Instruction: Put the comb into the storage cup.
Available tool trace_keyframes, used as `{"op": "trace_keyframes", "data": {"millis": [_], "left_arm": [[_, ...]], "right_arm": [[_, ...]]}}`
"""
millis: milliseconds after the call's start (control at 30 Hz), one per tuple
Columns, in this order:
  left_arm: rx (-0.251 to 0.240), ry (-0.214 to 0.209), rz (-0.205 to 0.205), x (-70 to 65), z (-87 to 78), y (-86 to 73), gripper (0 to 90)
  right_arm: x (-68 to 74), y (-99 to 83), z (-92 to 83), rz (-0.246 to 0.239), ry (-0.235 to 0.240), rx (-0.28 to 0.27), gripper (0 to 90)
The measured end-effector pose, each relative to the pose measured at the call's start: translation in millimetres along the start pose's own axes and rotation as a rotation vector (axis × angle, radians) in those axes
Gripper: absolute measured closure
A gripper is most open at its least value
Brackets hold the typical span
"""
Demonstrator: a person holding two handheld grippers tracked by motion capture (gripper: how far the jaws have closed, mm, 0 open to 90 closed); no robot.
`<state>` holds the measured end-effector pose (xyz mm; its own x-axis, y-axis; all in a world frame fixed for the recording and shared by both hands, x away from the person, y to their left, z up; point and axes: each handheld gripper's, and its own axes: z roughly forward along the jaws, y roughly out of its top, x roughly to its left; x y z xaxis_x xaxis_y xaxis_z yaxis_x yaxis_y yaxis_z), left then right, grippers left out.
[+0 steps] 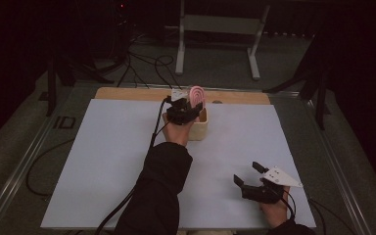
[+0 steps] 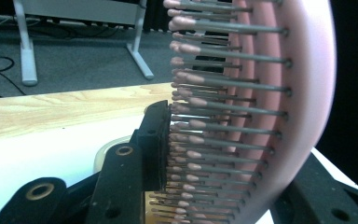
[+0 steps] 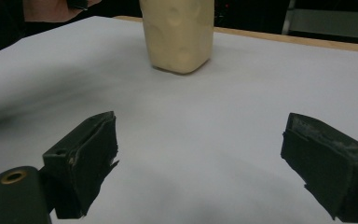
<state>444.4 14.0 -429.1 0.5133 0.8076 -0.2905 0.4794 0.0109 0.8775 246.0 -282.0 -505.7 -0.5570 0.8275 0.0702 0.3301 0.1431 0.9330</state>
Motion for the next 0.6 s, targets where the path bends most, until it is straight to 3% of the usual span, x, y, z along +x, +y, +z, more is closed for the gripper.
{"op": "trace_keyframes", "data": {"millis": [300, 600], "left_arm": [[0.009, 0.011, -0.030, 12.9, -4.2, -1.3, 56.3], [0.000, 0.053, -0.073, 22.2, -9.0, -8.3, 40.7]], "right_arm": [[-0.6, -0.4, -0.6, 0.001, -0.004, 0.000, 10.4], [-0.3, -0.4, -0.9, 0.004, -0.004, 0.000, 10.4]]}}
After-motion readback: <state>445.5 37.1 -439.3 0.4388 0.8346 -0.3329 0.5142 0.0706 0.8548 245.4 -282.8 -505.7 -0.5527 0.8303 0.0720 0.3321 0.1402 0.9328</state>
